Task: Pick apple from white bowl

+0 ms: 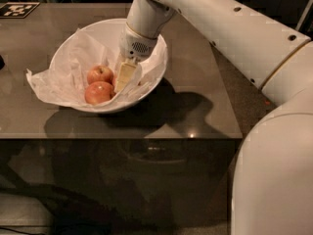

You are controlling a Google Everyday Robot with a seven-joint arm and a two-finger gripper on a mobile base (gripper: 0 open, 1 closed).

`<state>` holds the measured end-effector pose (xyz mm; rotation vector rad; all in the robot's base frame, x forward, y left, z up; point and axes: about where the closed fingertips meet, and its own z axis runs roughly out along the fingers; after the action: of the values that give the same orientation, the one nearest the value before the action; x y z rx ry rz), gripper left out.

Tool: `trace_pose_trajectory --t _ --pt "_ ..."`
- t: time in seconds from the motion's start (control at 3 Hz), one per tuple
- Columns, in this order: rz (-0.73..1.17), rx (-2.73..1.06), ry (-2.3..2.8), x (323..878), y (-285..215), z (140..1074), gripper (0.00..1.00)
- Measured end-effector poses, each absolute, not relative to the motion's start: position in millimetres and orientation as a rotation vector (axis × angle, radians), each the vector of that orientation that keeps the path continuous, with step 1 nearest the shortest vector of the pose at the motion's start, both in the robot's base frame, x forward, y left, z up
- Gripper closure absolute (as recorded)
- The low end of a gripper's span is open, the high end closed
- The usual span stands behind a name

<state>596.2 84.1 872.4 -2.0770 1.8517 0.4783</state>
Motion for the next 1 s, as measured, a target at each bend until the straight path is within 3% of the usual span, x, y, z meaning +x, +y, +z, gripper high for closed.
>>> trace_pose_trajectory --t 0.33,1.0 --pt "0.479 -2.076 1.852 596.2 83.9 872.5 1.00" --pt "0.544 -1.843 1.987 600.9 40.8 900.8 1.00"
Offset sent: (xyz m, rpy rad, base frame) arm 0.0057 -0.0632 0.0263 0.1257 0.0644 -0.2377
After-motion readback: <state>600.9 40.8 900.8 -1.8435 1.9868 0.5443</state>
